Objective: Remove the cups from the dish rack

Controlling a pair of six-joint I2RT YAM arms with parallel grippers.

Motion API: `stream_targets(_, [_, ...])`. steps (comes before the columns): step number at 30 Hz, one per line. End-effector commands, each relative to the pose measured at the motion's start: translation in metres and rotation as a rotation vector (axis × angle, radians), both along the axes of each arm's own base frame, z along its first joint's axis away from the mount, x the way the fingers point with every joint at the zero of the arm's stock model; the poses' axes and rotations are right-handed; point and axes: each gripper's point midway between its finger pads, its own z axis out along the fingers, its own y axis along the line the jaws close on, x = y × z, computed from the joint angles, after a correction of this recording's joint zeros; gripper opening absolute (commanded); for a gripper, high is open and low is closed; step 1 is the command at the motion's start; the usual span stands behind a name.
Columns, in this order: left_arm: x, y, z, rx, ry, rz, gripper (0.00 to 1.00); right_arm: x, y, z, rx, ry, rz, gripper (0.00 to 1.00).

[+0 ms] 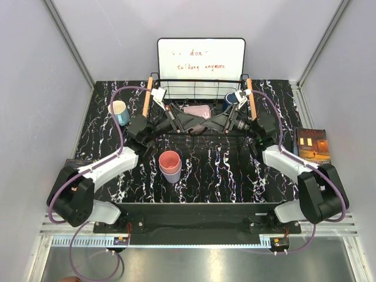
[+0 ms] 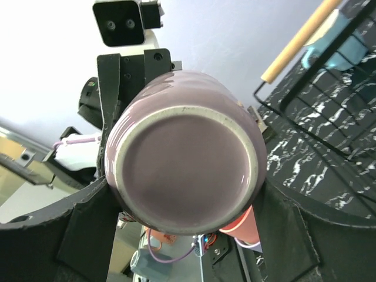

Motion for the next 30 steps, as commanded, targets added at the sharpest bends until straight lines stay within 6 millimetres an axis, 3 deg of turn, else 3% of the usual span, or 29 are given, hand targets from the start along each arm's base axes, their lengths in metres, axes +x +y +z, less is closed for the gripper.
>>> stream_targets(1, [-0.014, -0.002, 0.044, -0.076, -0.154, -0.040, 0.18, -0.013, 0.004, 0.021, 0.015, -0.126, 0.021, 0.00])
stream_targets(3, [-0.012, -0.002, 0.043, -0.073, -0.148, -0.036, 0.25, -0.015, 0.005, 0.022, 0.012, -0.131, 0.027, 0.00])
stream_targets(5, [-0.011, 0.000, 0.044, -0.069, -0.150, -0.025, 0.39, -0.017, 0.004, 0.023, 0.010, -0.139, 0.029, 0.00])
stream_targets(6, [-0.009, 0.001, 0.045, -0.066, -0.146, -0.015, 0.50, -0.018, 0.004, 0.023, 0.006, -0.136, 0.032, 0.00])
stream_targets(10, [-0.006, 0.004, 0.052, -0.071, -0.163, 0.002, 0.60, -0.024, 0.002, 0.019, -0.006, -0.138, 0.033, 0.00])
stream_targets(11, [-0.005, 0.004, 0.053, -0.070, -0.164, 0.001, 0.59, -0.025, 0.002, 0.018, -0.008, -0.138, 0.031, 0.00])
stream_targets(14, [-0.004, 0.002, 0.053, -0.067, -0.162, -0.006, 0.44, -0.027, 0.001, 0.016, -0.012, -0.134, 0.030, 0.00])
stream_targets(16, [-0.003, 0.003, 0.051, -0.070, -0.156, 0.001, 0.26, -0.029, 0.001, 0.015, -0.012, -0.134, 0.033, 0.00])
stream_targets(18, [-0.004, 0.003, 0.050, -0.070, -0.156, 0.001, 0.19, -0.029, 0.000, 0.014, -0.017, -0.133, 0.034, 0.00])
stream_targets(20, [-0.004, 0.003, 0.050, -0.069, -0.159, 0.002, 0.00, -0.031, 0.000, 0.013, -0.020, -0.134, 0.035, 0.00])
stream_targets(26, [0.000, 0.002, 0.048, -0.022, -0.157, 0.021, 0.00, -0.033, 0.000, 0.010, -0.031, -0.131, 0.037, 0.00])
stream_targets(27, [0.002, 0.001, 0.043, 0.005, -0.133, 0.031, 0.00, -0.033, 0.000, 0.009, -0.038, -0.126, 0.043, 0.02])
stream_targets(28, [0.003, 0.001, 0.042, 0.026, -0.155, 0.047, 0.00, -0.033, 0.000, 0.009, -0.041, -0.121, 0.041, 0.23])
stream_targets(30, [0.004, 0.004, 0.043, 0.055, -0.161, 0.072, 0.00, -0.031, 0.000, 0.007, -0.054, -0.119, 0.037, 0.44])
